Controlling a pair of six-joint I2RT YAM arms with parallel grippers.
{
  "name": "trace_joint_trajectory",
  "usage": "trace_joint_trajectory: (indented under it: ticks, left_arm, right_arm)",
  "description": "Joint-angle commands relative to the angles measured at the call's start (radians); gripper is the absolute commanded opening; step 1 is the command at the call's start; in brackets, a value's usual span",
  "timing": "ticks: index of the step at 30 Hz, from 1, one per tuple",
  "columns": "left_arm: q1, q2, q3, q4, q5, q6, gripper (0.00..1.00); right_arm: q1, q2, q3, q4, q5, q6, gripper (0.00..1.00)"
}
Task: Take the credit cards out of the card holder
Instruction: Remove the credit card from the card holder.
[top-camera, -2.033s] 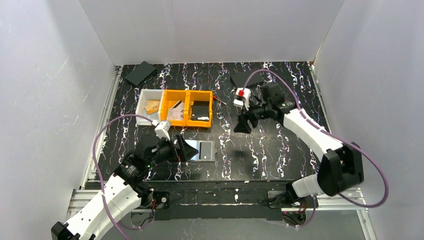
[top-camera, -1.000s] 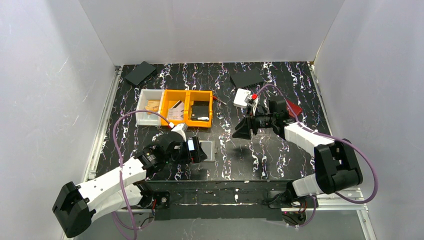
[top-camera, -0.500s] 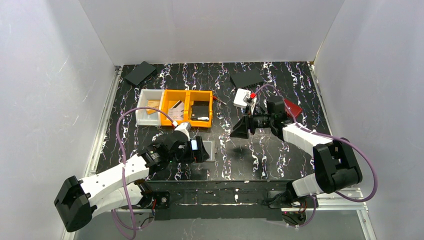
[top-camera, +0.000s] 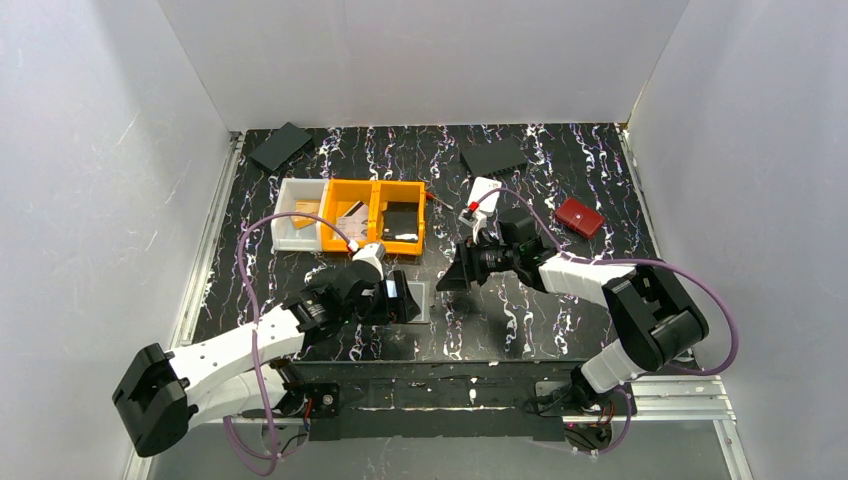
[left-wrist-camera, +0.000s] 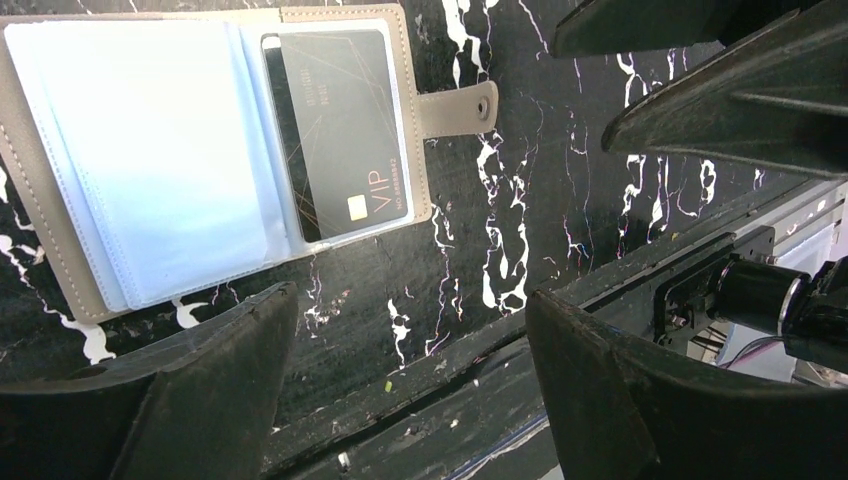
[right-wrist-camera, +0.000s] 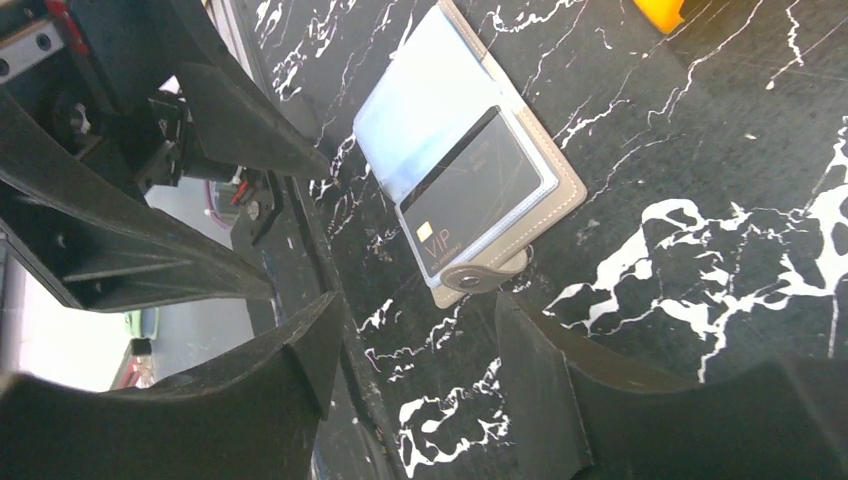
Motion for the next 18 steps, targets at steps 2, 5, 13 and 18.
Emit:
trace_joint_trajectory:
  ticks: [2,5,13,18]
  left_arm:
    - [-0.006,0.023,-0.018,0.060,-0.034,0.015,0.79]
    - [-0.006,0.037,-0.021,0.077,-0.041,0.026,0.75]
    - [-0.007,0.144,0.075,-0.057,-0.104,0.020,0.70]
    - [-0.029,0.229,0.169,-0.159,-0.159,0.016,0.67]
  right_arm:
    - [0.023,-0.023,0.004,0.088,0.052,0.112,0.64]
    - [0.023,-0.014,0.005,0.096,0.051,0.135,0.62]
    - [0.023,-0.023,0.030,0.063,0.054,0.119,0.45]
    - [0.023,-0.001,0.043,0.040,0.050,0.103,0.33]
